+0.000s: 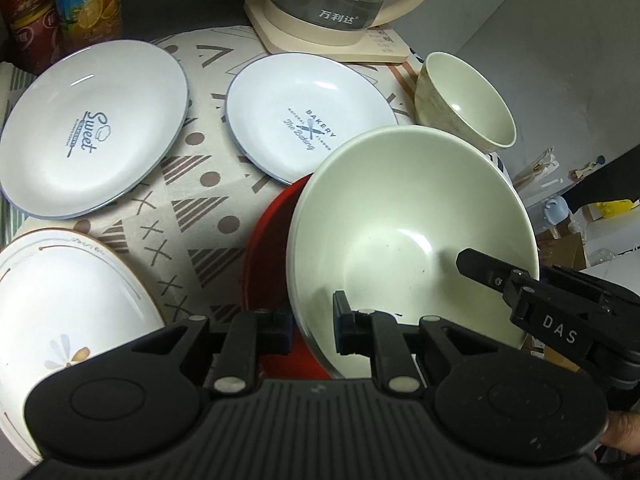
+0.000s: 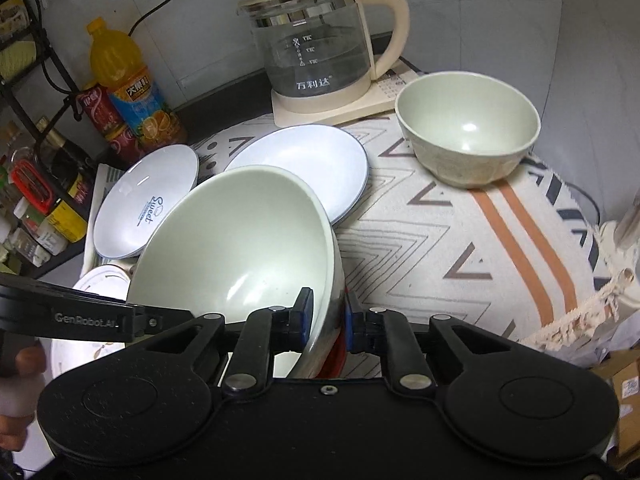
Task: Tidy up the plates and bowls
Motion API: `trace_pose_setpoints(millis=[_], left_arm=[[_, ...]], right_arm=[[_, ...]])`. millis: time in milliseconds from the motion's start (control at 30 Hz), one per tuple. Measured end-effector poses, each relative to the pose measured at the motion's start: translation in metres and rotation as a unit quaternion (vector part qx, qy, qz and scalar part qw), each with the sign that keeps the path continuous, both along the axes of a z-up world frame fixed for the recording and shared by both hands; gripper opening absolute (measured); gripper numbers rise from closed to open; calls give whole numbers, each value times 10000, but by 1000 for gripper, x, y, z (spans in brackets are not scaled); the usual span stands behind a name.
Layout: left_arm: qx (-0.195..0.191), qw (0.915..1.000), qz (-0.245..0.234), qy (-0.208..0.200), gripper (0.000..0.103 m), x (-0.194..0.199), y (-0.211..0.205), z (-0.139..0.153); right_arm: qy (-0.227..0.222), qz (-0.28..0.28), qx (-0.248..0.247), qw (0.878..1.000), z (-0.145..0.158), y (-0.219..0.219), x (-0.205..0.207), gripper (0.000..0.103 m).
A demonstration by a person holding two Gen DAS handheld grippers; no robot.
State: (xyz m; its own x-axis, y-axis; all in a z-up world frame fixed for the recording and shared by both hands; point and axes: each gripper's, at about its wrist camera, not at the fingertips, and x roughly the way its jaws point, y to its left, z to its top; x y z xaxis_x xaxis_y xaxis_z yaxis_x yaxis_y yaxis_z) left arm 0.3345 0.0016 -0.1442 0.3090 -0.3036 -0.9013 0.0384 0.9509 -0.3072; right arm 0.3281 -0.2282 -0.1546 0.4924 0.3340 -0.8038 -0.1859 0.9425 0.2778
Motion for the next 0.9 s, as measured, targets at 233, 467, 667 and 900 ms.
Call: trace_pose_setpoints(millis=[233, 467, 667, 900], left_arm=[[169, 9996, 173, -164, 16, 6, 9, 14], [164, 9990, 138, -392, 17, 19, 6, 27], [108, 9983, 76, -571, 24, 35, -1, 37], [104, 9971, 92, -745, 47, 61, -16, 41]], right_arm=[[-82, 103, -16, 9999, -2, 0, 9, 7], [-134, 198, -57, 9997, 0, 4, 14, 9], [-164, 43, 296, 9994, 9, -11, 18, 34], [-391, -375, 402, 9977, 17, -36, 31, 44]])
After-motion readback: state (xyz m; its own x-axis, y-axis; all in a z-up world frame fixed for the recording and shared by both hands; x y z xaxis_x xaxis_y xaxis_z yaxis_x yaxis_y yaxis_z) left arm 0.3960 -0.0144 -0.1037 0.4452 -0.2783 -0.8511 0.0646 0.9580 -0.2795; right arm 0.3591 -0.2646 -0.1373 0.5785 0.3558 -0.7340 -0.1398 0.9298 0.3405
